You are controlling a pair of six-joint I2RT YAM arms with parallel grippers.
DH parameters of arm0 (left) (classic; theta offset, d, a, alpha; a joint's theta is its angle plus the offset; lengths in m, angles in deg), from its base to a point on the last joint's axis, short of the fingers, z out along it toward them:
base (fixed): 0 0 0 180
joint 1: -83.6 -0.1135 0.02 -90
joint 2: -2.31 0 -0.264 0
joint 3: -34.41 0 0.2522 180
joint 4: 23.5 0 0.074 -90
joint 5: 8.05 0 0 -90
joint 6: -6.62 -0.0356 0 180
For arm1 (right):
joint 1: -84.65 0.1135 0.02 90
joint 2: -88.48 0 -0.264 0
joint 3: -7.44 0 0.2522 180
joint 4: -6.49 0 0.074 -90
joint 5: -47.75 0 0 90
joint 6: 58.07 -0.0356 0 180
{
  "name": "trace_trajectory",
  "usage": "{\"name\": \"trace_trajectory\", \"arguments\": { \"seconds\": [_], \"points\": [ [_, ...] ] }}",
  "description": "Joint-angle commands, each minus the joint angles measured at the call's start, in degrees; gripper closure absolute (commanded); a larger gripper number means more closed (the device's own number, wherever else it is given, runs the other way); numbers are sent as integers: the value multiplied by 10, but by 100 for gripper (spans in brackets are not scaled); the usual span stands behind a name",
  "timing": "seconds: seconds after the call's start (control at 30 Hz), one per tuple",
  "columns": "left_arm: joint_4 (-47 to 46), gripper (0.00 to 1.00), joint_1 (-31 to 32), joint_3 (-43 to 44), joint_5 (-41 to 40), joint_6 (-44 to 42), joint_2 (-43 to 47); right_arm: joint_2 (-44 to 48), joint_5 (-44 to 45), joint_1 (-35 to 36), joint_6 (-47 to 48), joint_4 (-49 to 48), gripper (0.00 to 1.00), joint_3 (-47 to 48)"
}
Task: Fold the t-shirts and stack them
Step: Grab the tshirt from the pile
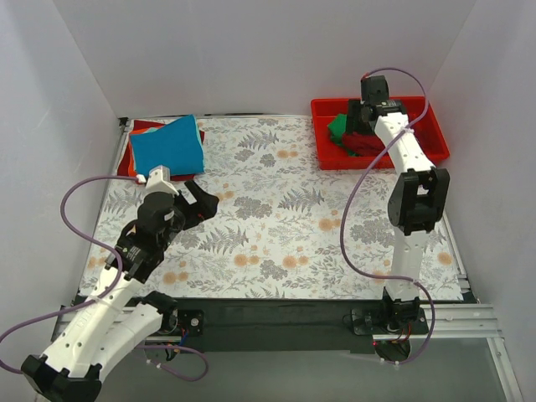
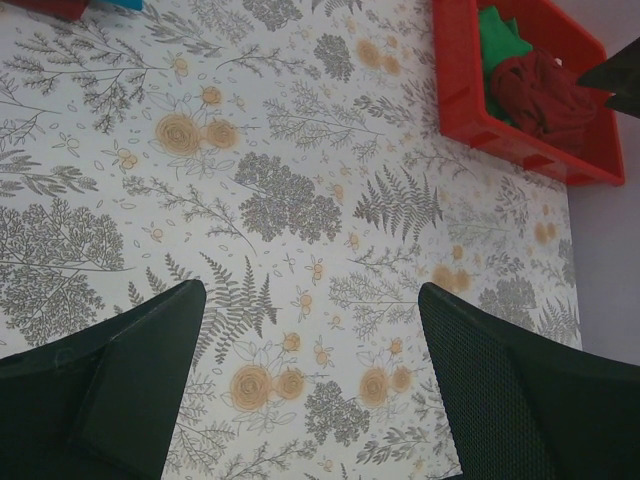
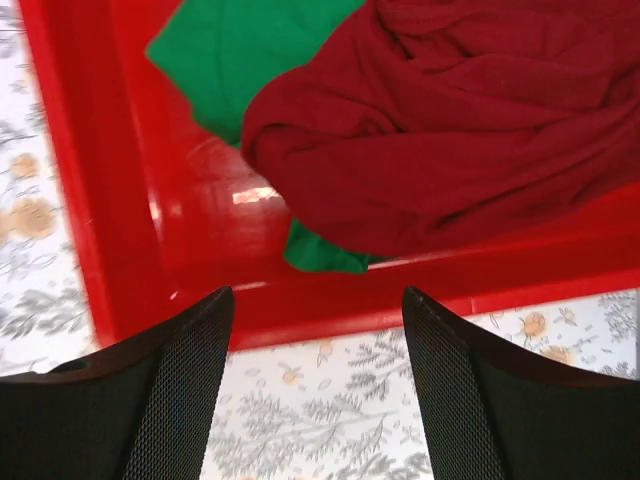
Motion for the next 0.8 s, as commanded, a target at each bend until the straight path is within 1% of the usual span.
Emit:
{"name": "trace_trajectory", "arguments": {
  "seconds": [0.0,0.1,0.23,0.3,0.37,0.4,0.43,0.5,0.57,0.6,0.67,0.7,0.77],
  "points": [
    [8,13,0,-12,-5,-8,-1,-73,10,-14,7,6,26,58],
    [13,13,1,-22,-5,-4,-1,-115,21,-22,12,3,26,53],
    [14,13,0,-25,2,-7,-5,-171,8,-37,20,1,28,84],
    [20,13,1,-18,5,-12,-14,-189,-7,-51,15,0,32,104],
    [23,13,0,-13,5,-13,-20,-189,-13,-58,14,-13,38,102],
    [24,13,0,-7,4,-14,-24,-187,-21,-61,12,-20,42,98],
    [23,13,0,-6,4,-13,-25,-187,-25,-65,12,-27,44,98],
    [23,13,0,-1,6,-12,-26,-185,-38,-75,14,-44,56,96],
    [23,13,0,0,7,-10,-26,-178,-48,-84,16,-57,63,96],
    [23,13,0,2,9,-9,-24,-175,-54,-87,18,-60,74,97],
    [23,13,0,7,10,-9,-24,-162,-80,-91,24,-67,88,96],
    [24,13,1,8,11,-7,-22,-157,-85,-93,24,-67,98,95],
    [28,13,0,9,9,-5,-19,-131,-101,-92,24,-70,99,88]
  ]
}}
